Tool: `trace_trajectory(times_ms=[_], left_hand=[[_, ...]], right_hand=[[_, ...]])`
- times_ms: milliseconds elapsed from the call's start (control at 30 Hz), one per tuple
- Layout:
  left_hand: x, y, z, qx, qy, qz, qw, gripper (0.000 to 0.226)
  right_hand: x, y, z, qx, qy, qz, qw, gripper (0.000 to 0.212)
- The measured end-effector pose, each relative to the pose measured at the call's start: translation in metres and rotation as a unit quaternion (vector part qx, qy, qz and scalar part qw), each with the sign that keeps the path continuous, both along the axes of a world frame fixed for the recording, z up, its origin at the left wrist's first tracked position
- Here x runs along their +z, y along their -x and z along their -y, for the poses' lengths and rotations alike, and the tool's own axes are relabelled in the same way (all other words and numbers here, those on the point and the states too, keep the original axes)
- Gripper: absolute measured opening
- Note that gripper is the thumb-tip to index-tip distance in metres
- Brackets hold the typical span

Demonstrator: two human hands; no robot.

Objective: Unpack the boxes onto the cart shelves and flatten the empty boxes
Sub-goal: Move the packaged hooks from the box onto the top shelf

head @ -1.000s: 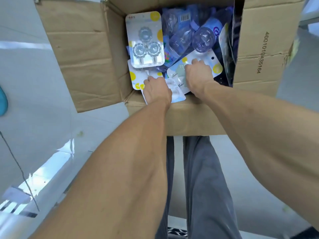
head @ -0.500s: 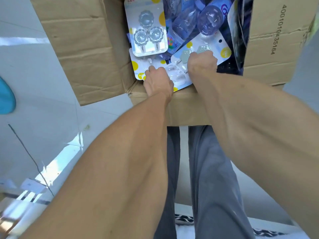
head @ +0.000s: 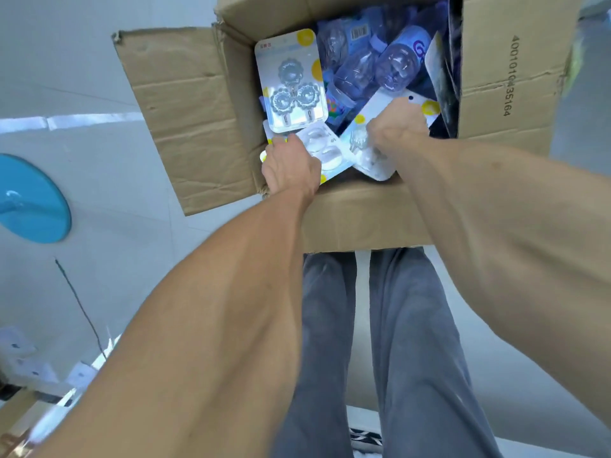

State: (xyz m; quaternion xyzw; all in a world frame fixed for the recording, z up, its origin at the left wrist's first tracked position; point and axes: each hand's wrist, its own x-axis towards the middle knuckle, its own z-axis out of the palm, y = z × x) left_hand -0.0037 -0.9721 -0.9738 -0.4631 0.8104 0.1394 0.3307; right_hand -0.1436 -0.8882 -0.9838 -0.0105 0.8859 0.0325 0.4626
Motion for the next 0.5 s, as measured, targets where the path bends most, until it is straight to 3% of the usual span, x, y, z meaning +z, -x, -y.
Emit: trace_trajectory(times_ms=[200,333,500], left_hand=[[0.089,0.041,0.038,0.05,0.023,-0.013,0.998,0.023],[0.195,0.086,0.053,0.064,0.035,-0.063,0.995,0.024],[0.343,0.151,0.043,0.052,0.06,-0.14,0.987,0.023]], right_hand=[[0.083,0.007,0.001,0.088,0.044,0.053,0.994,0.034],[0.183,0.028,-0.007,0.134,0.06,-0.02,0.989,0.028],[0.333,0.075,-0.026,0.068,0.105,-0.115,0.986,0.026]])
